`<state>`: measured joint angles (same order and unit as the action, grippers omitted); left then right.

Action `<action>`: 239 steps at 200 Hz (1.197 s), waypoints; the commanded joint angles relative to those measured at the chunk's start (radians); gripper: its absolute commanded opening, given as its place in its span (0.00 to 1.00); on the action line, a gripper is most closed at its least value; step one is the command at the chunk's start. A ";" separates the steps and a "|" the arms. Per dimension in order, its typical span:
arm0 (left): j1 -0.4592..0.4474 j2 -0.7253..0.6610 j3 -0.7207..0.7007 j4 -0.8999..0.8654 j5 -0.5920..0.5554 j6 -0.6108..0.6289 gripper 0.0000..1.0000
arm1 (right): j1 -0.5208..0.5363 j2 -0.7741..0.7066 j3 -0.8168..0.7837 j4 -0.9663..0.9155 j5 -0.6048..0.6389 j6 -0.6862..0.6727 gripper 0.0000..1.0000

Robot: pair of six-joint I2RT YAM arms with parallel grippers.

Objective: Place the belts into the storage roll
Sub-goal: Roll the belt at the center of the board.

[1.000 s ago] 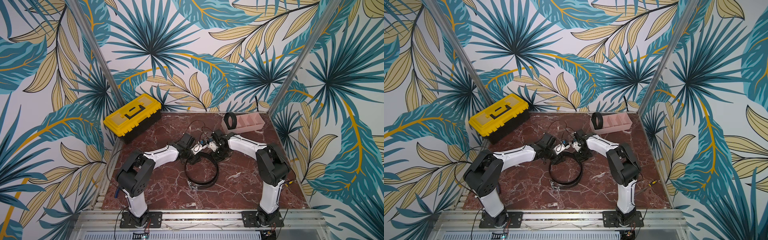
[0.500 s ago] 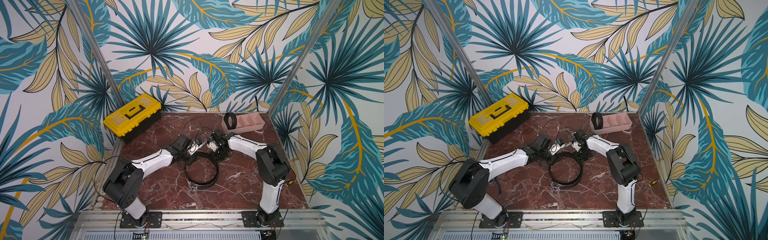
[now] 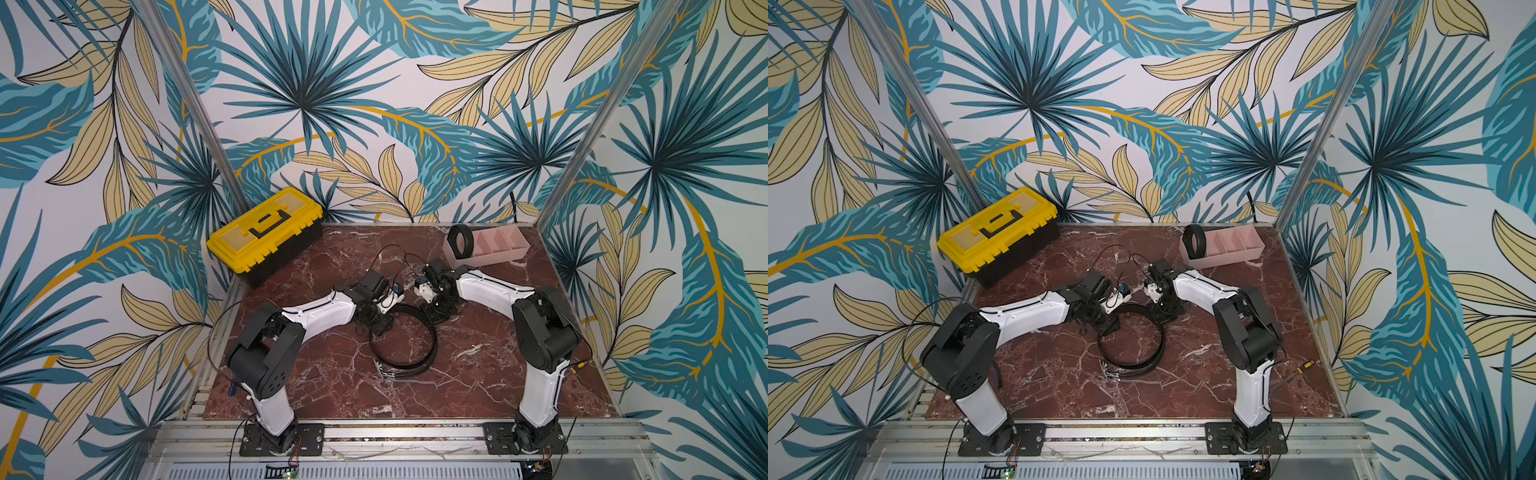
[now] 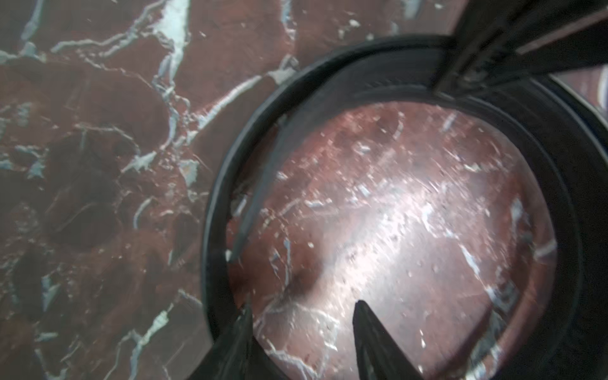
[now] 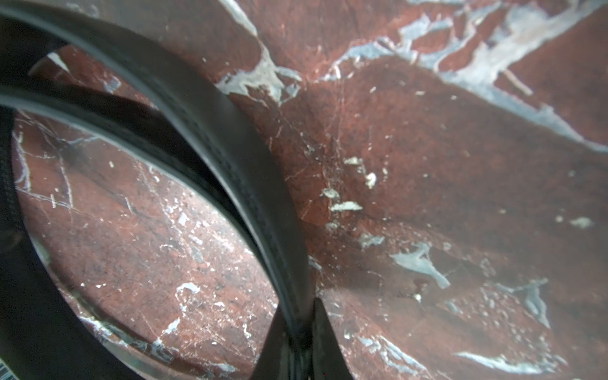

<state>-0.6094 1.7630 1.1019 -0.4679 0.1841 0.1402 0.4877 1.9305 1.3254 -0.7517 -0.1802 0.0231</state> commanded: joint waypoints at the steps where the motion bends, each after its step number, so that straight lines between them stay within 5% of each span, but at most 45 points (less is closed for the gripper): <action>1: -0.004 0.016 0.025 0.035 -0.043 -0.041 0.52 | -0.002 -0.031 -0.030 -0.005 -0.001 0.011 0.11; 163: -0.036 0.145 0.145 0.100 0.120 0.070 0.50 | 0.028 -0.030 -0.028 -0.037 0.053 -0.062 0.12; 200: -0.069 0.186 0.173 0.100 0.122 0.018 0.18 | 0.027 -0.024 -0.025 -0.017 0.030 -0.017 0.12; 239: -0.077 0.167 0.139 0.136 0.078 -0.041 0.00 | 0.026 -0.013 -0.032 -0.009 0.009 0.054 0.17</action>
<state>-0.6682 1.9343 1.2465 -0.3813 0.2634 0.1459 0.4980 1.9144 1.3117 -0.7631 -0.1261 0.0330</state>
